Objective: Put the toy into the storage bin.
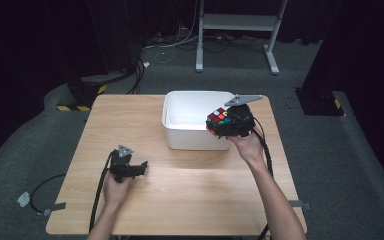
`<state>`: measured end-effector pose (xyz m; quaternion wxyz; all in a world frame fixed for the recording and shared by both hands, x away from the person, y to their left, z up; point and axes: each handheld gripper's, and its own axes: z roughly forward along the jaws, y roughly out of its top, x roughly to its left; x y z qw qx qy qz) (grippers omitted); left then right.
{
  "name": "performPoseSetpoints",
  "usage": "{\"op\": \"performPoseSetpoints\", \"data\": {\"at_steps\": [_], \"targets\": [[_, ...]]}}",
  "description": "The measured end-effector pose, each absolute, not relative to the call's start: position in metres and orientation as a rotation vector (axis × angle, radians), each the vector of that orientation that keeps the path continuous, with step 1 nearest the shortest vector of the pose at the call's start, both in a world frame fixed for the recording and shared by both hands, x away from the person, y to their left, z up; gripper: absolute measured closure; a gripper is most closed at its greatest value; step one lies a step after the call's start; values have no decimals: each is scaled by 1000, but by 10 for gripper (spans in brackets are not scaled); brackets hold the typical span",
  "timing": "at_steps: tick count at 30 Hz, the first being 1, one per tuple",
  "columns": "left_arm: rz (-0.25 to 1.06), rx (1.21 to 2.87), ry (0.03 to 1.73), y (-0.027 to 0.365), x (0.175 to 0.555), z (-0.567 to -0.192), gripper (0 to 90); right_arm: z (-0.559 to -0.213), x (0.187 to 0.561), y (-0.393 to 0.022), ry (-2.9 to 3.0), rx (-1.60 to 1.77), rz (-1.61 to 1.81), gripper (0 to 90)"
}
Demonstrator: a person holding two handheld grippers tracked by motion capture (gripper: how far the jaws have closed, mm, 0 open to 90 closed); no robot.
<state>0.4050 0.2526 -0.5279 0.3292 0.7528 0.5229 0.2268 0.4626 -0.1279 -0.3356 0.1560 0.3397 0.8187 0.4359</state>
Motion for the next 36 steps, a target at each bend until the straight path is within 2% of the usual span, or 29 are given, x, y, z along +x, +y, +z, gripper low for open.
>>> {"op": "performPoseSetpoints", "data": {"at_steps": [27, 36], "targets": [[593, 1971, 1368, 253, 405, -528, 158, -332, 509, -116, 2306, 1059, 1237, 335], [593, 1973, 1365, 253, 404, -528, 157, -336, 531, -100, 2285, 1092, 1203, 335]]}}
